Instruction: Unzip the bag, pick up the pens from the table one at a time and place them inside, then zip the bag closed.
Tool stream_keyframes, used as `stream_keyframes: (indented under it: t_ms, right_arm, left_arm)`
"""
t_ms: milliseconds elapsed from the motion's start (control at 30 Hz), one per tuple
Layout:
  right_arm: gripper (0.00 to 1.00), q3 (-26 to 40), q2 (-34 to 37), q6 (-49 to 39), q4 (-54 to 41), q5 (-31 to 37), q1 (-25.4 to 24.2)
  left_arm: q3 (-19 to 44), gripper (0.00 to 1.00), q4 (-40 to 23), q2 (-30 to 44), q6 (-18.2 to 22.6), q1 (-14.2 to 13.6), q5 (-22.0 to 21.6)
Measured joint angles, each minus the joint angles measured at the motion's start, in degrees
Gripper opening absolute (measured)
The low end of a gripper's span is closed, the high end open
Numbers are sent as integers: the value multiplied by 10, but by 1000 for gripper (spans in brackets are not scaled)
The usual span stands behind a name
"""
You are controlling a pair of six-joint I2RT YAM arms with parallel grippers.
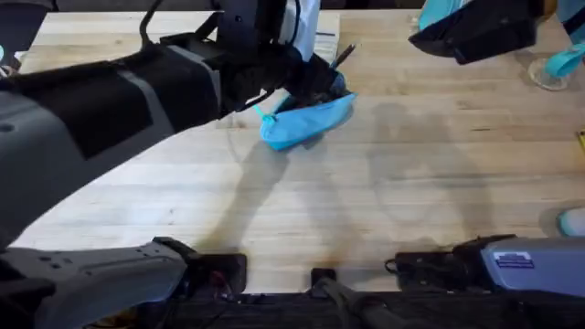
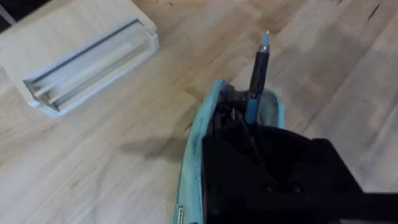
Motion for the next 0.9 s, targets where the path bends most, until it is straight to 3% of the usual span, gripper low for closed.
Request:
stream_keyframes:
  t_ms: [100,300,767,800,900]
  right_arm:
    - [996,0,0,0,0,0,0]
    - [995,0,0,0,0,0,0]
    - [995,0,0,0,0,0,0]
    - [995,0,0,0,0,0,0]
    - [996,0,0,0,0,0,0]
  left_arm:
    - [0,42,-37,11,0,0,-3]
    - [0,42,-119,41,7,0,-59]
    - [1,44,-132,44,23,0,-87]
    - [1,102,-132,44,26,0,-88]
    - [1,552,-135,44,27,0,-90]
